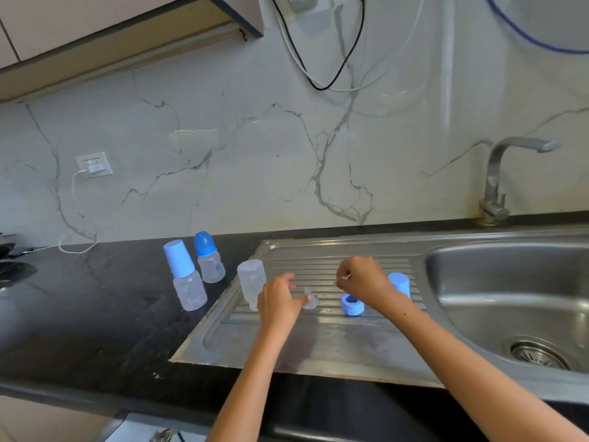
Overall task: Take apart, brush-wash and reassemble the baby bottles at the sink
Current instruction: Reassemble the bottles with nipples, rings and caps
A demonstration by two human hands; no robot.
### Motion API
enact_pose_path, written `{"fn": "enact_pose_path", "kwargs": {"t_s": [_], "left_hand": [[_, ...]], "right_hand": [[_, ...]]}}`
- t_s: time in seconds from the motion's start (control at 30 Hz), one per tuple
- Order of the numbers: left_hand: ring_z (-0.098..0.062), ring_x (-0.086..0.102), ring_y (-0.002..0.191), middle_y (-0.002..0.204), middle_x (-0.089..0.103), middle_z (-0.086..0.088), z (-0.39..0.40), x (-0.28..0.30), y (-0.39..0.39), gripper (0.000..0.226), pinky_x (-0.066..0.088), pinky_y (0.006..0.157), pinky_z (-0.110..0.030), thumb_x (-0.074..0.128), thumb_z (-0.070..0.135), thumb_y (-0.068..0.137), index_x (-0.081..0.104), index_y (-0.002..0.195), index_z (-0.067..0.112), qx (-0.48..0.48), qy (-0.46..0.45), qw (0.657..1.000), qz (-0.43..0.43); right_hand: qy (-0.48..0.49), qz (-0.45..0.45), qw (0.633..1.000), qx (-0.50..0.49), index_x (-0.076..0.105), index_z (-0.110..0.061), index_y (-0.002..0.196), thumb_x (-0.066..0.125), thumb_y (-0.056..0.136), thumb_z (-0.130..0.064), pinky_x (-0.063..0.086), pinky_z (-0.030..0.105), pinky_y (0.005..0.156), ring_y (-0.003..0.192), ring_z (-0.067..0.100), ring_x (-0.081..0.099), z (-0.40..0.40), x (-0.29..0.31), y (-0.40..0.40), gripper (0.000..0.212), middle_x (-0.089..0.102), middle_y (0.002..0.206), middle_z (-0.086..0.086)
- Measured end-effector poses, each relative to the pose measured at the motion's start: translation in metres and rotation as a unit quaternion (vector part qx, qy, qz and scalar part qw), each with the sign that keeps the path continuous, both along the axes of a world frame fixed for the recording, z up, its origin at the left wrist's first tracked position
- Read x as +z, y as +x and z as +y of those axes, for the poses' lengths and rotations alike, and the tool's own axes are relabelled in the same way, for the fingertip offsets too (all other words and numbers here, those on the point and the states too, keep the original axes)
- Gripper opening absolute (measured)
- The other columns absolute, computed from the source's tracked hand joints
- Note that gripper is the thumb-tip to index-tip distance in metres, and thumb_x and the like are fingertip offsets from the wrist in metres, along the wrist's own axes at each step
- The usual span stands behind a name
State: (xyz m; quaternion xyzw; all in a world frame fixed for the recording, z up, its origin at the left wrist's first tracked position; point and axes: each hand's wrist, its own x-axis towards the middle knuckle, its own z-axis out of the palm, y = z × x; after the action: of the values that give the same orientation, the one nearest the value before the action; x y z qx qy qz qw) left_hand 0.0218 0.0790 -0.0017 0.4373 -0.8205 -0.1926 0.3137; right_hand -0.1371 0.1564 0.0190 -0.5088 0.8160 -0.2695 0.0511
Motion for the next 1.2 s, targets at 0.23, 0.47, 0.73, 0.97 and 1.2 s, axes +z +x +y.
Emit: {"fn": "enact_pose_path", "kwargs": {"t_s": [0.23,0.47,0.73,0.97,1.2], "left_hand": [[-0.017,0.063,0.098,0.105,0.07,0.0,-0.016,-0.002,-0.024,0.028,0.04,0.069,-0.024,0.071,0.033,0.083,0.071,0.103,0.015,0.012,-0.007,0.994,-0.112],[-0.016,0.061,0.084,0.086,0.065,0.001,-0.019,-0.001,-0.032,0.012,0.047,0.07,-0.029,0.068,0.025,0.087,0.058,0.082,0.019,-0.039,0.04,0.998,0.002],[-0.018,0.065,0.07,0.072,0.069,-0.002,0.012,0.018,-0.078,0.029,0.057,0.067,-0.035,0.088,0.005,0.059,0.064,0.068,0.017,-0.112,0.131,0.965,0.197],[0.006,0.061,0.057,0.07,0.068,0.005,0.049,0.039,-0.155,0.024,0.049,0.064,-0.013,0.085,-0.003,0.059,0.074,0.079,0.007,-0.181,0.125,0.944,0.244],[-0.006,0.066,0.068,0.08,0.07,-0.009,0.072,0.037,-0.19,0.04,0.051,0.059,-0.012,0.083,-0.007,0.062,0.069,0.098,0.001,-0.202,0.161,0.919,0.299]], "right_hand": [[0.093,0.072,0.991,0.061,0.068,-0.017,0.117,0.071,0.085,-0.018,0.054,0.033,0.086,0.102,0.027,0.065,0.006,-0.02,0.0,0.032,0.065,0.119,0.009],[-0.006,0.029,0.997,0.07,0.07,-0.013,0.113,0.069,0.081,-0.008,0.049,0.027,0.077,0.101,0.023,0.065,0.013,-0.016,-0.015,0.032,0.069,0.112,0.007],[-0.211,-0.082,0.973,0.034,0.073,-0.01,0.106,0.078,0.078,-0.009,0.043,0.006,0.07,0.086,0.011,0.062,0.073,0.019,-0.07,0.029,0.071,0.098,0.003],[-0.353,-0.188,0.916,-0.023,0.07,-0.01,0.109,0.08,0.076,-0.007,0.052,0.01,0.076,0.093,0.01,0.069,0.103,0.005,-0.12,0.035,0.071,0.097,-0.003],[-0.388,-0.24,0.89,-0.02,0.066,-0.015,0.108,0.083,0.072,-0.009,0.056,0.026,0.085,0.096,0.013,0.069,0.1,-0.002,-0.137,0.041,0.071,0.106,0.002]]}}
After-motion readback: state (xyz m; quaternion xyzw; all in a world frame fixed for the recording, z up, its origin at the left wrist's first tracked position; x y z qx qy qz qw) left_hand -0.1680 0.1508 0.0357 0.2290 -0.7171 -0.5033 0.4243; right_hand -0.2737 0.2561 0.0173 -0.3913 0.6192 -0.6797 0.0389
